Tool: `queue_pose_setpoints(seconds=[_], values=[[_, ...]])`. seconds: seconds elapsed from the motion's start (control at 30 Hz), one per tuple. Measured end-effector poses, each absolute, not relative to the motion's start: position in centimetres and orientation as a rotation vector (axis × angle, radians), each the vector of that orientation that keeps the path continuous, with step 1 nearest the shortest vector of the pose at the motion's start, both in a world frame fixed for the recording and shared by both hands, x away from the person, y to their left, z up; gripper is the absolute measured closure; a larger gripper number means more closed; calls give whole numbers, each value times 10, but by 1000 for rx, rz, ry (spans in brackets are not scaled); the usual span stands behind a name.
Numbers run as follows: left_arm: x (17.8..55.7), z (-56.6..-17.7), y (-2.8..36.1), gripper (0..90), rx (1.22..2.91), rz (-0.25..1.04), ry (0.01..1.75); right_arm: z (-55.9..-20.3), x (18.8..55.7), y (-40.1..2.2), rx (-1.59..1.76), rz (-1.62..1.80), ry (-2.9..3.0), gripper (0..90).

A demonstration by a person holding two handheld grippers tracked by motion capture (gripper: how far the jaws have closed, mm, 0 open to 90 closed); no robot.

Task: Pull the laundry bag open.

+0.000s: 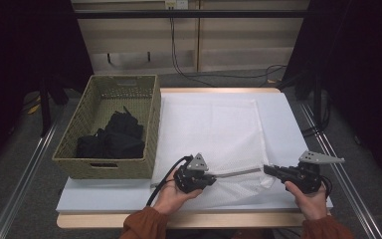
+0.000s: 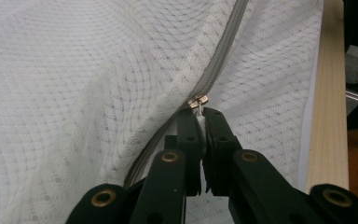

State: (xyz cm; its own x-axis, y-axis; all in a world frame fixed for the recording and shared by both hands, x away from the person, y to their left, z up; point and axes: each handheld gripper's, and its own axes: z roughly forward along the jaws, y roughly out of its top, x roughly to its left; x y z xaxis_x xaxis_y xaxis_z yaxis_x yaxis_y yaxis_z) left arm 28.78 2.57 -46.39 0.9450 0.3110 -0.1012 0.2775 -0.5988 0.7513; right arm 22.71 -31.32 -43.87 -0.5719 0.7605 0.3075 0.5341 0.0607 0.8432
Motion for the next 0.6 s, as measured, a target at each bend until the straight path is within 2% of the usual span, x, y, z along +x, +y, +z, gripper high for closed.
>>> queue_pose_setpoints(seconds=[0.6], values=[[291, -461, 38, 863, 2258, 58, 437, -439, 226, -315, 1327, 1529, 2113, 873]])
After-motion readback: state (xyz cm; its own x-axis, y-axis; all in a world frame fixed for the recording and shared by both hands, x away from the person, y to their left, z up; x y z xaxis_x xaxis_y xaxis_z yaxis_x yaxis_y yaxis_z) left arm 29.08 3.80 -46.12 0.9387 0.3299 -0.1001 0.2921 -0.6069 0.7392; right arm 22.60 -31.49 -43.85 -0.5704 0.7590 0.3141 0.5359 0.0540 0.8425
